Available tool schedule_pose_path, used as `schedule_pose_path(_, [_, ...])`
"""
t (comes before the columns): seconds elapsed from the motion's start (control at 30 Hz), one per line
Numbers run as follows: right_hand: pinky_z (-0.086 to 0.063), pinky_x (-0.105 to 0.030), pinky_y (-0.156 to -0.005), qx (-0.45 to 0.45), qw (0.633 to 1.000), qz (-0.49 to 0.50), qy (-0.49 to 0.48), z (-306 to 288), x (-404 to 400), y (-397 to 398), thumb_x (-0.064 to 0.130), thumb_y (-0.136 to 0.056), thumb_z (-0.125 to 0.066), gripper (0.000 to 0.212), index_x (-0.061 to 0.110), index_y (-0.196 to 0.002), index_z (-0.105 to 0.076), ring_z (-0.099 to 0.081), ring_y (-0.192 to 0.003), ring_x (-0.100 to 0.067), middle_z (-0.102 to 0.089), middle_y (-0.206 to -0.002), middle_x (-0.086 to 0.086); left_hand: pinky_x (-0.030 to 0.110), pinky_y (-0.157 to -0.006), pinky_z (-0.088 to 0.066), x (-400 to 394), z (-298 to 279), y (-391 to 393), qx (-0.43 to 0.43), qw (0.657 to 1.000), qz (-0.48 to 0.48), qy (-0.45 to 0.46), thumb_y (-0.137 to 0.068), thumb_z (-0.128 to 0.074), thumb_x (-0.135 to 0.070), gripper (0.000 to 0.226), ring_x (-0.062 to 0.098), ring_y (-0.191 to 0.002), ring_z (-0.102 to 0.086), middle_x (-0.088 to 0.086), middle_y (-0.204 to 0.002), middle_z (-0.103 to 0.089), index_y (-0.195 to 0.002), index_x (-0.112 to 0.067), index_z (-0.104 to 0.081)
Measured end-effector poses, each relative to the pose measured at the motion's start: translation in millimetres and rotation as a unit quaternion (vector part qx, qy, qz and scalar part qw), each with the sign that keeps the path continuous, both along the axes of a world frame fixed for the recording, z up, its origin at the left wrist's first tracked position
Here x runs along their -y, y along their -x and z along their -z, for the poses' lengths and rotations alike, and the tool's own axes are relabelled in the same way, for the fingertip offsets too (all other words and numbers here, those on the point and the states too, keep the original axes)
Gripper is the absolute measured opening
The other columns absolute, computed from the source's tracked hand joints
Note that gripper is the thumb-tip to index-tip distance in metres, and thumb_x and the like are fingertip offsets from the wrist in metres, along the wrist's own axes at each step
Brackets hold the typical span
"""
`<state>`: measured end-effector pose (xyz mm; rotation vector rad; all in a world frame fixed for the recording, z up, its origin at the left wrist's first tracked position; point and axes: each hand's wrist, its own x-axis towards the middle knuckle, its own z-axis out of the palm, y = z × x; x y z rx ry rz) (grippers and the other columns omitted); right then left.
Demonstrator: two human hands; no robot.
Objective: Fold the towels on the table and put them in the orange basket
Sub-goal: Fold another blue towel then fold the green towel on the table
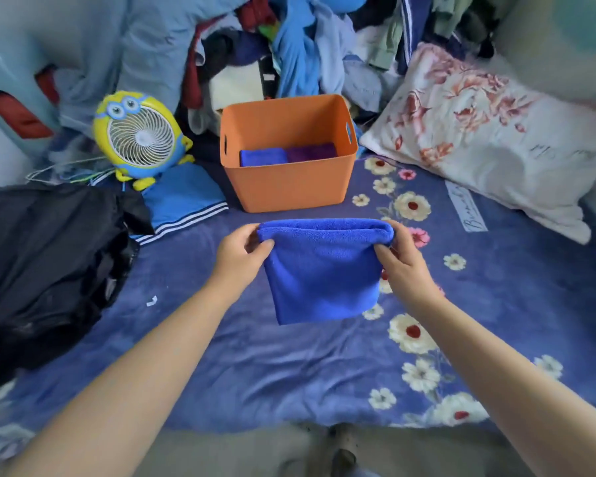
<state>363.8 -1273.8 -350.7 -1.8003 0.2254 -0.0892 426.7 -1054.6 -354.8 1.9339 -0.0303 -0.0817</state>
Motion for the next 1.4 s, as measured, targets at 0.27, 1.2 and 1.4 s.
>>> schedule_pose_path(0.27, [-0.038,-0.031,-0.099,0.018,0.994,-0.062,-0.087,-18.9,-14.2,-104.2,0.012,-0.097,-0.035,0.035,0.044,-0.103,-0.048,-0.050,-0.106,-0.001,-0.054,-0.108,0.017,0.025,-0.091,-0.042,5.8,-17.6,-91.2,-0.016,0.981,-0.074,0.181,-0.094,-0.044,-0.007,0.022,0.014,-0.100,-0.052,0.004,-0.111,-0.055,-0.109,-0.023,-0.046])
schedule_pose_path(1.2, [-0.046,-0.047,-0.090,-0.214,0.977,0.015,-0.013,109.3,-30.1,-502.3,0.028,-0.094,-0.039,0.012,0.018,-0.096,-0.046,-0.049,-0.088,-0.021,-0.052,-0.099,-0.003,0.023,-0.043,-0.022,19.2,109.2,-477.2,-0.209,0.945,-0.244,-0.054,-0.089,-0.046,-0.040,0.047,0.013,-0.043,-0.029,-0.003,-0.049,-0.031,-0.052,-0.016,-0.031])
schedule_pose_path(1.4, [-0.046,-0.041,-0.081,-0.299,0.953,0.008,0.056,178.0,-42.3,-533.4,0.031,-0.096,-0.034,0.030,0.008,-0.113,-0.043,-0.045,-0.086,-0.023,-0.046,-0.098,-0.006,0.023,-0.049,-0.031,15.9,166.7,-501.7,-0.235,0.938,-0.248,-0.056,-0.082,-0.060,-0.032,0.031,0.014,-0.056,-0.044,-0.004,-0.065,-0.045,-0.099,-0.007,-0.053])
